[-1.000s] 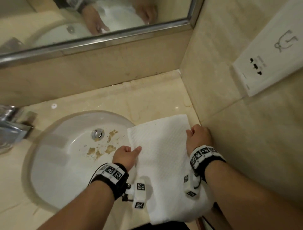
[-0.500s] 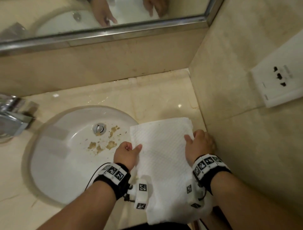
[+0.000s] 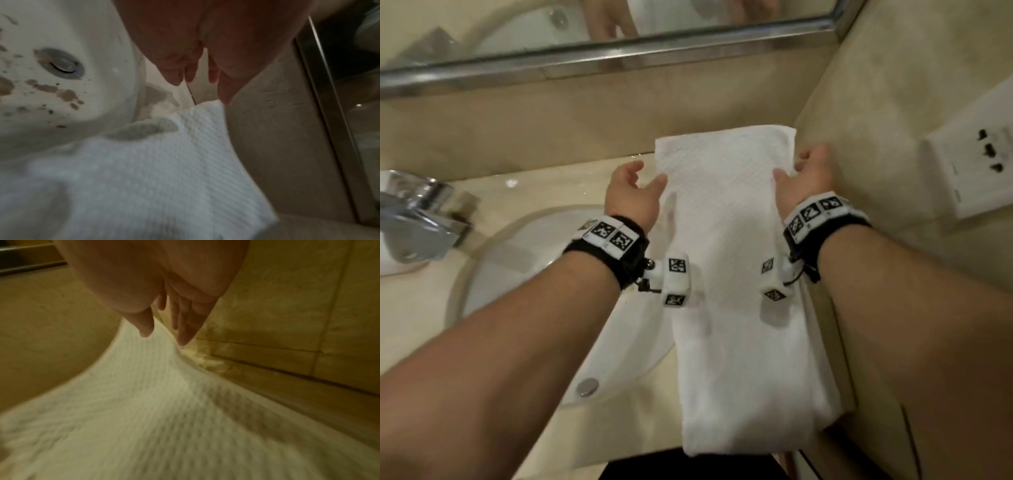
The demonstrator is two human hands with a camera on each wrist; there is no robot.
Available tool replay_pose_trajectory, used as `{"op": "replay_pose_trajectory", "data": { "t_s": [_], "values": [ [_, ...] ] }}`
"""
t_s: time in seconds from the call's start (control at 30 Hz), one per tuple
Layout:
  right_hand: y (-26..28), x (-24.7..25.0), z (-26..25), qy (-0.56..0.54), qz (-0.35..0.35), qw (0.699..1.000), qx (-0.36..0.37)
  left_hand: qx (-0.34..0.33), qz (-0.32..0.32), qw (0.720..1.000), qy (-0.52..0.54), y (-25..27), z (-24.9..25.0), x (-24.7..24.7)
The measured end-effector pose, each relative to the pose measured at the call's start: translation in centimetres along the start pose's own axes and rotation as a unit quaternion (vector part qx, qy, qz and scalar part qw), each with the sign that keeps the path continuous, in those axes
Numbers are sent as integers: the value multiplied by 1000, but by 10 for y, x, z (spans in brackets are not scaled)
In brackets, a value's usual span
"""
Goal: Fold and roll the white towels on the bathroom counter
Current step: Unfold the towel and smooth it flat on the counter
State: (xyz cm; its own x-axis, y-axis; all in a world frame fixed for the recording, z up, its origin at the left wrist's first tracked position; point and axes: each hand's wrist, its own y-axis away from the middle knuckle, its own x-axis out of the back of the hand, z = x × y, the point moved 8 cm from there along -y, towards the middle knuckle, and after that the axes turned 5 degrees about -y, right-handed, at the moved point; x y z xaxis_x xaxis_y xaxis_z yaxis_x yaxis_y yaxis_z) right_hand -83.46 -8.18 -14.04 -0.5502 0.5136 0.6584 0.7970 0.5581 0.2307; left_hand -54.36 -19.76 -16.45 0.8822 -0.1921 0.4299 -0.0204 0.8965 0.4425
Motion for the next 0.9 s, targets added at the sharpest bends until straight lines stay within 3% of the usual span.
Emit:
{"op": "replay_pose_trajectory", "data": {
  "t_s": [0.13,0.23,0.33,0.4,0.53,0.67,0.9],
  "values": [
    [30,-4,42,68,-31,997,7,65,-56,995,-59,23,-50,-8],
    [72,-8,98,91,-74,992,-57,158,-92,978,-98,57,-116,-13],
    [118,0,147,109,-72,985,-114,228,-167,953,-110,97,-168,-22],
    [142,5,166,115,-83,980,-141,219,-199,947,-123,114,-181,-27],
    [164,7,180,87,-113,972,-186,180,-191,956,-133,123,-182,-26],
    [162,14,179,99,-80,971,-201,168,-195,953,-159,122,-179,-24],
    [166,7,175,16,-157,964,-216,161,-198,950,-179,125,-179,-25]
  ]
}}
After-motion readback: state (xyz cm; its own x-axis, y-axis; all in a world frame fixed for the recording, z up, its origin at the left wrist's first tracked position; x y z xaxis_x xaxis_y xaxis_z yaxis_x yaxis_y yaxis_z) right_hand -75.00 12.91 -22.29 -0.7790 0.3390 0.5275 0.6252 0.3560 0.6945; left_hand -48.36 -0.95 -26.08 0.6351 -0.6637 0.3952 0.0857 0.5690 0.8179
